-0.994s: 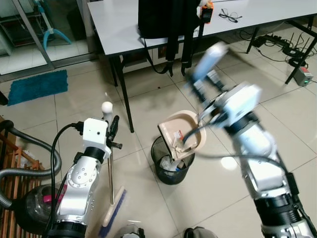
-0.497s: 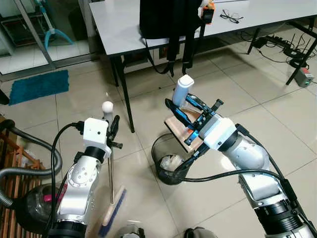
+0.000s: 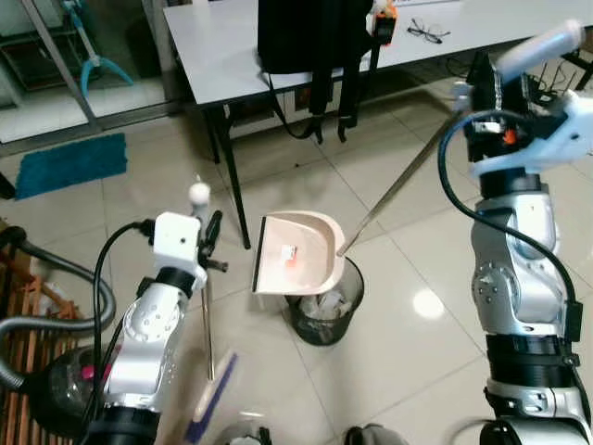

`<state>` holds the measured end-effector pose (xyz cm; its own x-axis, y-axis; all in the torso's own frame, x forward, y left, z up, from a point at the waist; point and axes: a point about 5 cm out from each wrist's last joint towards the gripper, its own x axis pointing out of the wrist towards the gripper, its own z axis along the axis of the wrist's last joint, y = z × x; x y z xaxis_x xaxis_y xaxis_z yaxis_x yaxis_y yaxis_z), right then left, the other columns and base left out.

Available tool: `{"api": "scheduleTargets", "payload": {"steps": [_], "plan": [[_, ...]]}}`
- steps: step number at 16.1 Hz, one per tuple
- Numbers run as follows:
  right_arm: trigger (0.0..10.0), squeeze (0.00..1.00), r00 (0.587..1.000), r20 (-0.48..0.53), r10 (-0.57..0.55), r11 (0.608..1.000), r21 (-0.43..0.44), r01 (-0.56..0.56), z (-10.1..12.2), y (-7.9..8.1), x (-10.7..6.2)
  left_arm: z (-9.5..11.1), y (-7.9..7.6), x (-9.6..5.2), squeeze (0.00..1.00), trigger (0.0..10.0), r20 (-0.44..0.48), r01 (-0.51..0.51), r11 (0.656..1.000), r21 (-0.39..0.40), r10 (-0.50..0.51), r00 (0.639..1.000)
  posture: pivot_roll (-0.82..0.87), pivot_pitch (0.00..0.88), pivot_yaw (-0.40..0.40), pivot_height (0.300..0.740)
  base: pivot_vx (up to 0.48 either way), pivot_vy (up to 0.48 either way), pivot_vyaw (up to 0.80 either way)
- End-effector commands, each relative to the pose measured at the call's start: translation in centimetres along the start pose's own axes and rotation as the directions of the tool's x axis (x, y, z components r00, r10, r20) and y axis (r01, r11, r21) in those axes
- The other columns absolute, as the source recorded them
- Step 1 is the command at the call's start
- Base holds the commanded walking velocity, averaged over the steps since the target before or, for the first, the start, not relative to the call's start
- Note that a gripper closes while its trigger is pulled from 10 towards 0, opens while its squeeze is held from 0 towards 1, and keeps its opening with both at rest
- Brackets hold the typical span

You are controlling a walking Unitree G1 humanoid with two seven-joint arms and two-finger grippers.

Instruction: Sweep floor

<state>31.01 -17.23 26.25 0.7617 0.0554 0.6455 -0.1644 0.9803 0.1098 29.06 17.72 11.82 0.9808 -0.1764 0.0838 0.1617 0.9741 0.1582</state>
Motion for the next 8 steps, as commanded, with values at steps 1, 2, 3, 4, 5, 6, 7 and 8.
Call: {"api": "scheduleTargets", "payload": {"steps": [1, 2, 3, 4, 5, 6, 7, 8], "plan": [[10.0, 0.00, 0.988, 0.142, 0.060, 0.998, 0.017, -0.063, 3.2, 1.6, 1.5, 1.0, 0.4, 0.2, 0.00, 10.0, 0.026, -0.004, 1.000, 0.028, 0.003, 1.000, 0.03, 0.072, 0.054, 0.740, 0.000, 0.000, 0.80], [10.0, 0.00, 0.986, 0.148, 0.070, 0.996, 0.037, -0.076, 3.5, 2.1, 1.6, 1.3, 0.4, 0.4, 0.00, 10.0, 0.028, -0.011, 0.999, 0.037, 0.010, 1.000, 0.03, 0.075, 0.050, 0.740, 0.000, 0.000, 0.78], [10.0, 0.00, 0.988, 0.138, 0.070, 0.996, 0.054, -0.078, 3.5, 2.4, 1.5, 1.3, 0.4, 0.4, 0.00, 10.0, 0.017, -0.014, 0.998, 0.061, 0.013, 1.000, 0.04, 0.075, 0.049, 0.740, 0.000, 0.000, 0.77], [10.0, 0.00, 0.992, 0.114, 0.059, 0.995, 0.076, -0.068, 3.2, 2.4, 1.4, 1.2, 0.4, 0.2, 0.00, 10.0, -0.008, -0.010, 0.992, 0.128, 0.011, 1.000, 0.04, 0.076, 0.053, 0.740, 0.000, 0.000, 0.74], [10.0, 0.00, 0.994, 0.100, 0.050, 0.994, 0.089, -0.059, 3.1, 2.3, 1.2, 1.0, 0.4, -0.1, 0.00, 10.0, -0.023, -0.003, 0.987, 0.158, 0.006, 1.000, 0.04, 0.075, 0.054, 0.740, 0.000, 0.000, 0.74], [10.0, 0.00, 0.997, 0.076, 0.027, 0.993, 0.112, -0.035, 2.9, 2.1, 0.9, 0.7, 0.2, -0.7, 0.00, 10.0, -0.044, -0.003, 0.984, 0.179, 0.011, 0.999, 0.04, 0.074, 0.054, 0.740, 0.000, 0.000, 0.74], [10.0, 0.00, 0.997, 0.070, 0.019, 0.993, 0.118, -0.027, 2.9, 2.1, 0.8, 0.7, 0.2, -0.9, 0.00, 10.0, -0.050, -0.004, 0.985, 0.174, 0.013, 0.999, 0.04, 0.074, 0.054, 0.740, 0.000, 0.000, 0.74], [10.0, 0.00, 0.998, 0.068, 0.005, 0.992, 0.129, -0.014, 3.0, 1.9, 0.7, 0.7, 0.0, -1.1, 0.00, 10.0, -0.052, 0.001, 0.985, 0.172, 0.008, 0.999, 0.04, 0.074, 0.053, 0.740, 0.000, 0.000, 0.73]]}}
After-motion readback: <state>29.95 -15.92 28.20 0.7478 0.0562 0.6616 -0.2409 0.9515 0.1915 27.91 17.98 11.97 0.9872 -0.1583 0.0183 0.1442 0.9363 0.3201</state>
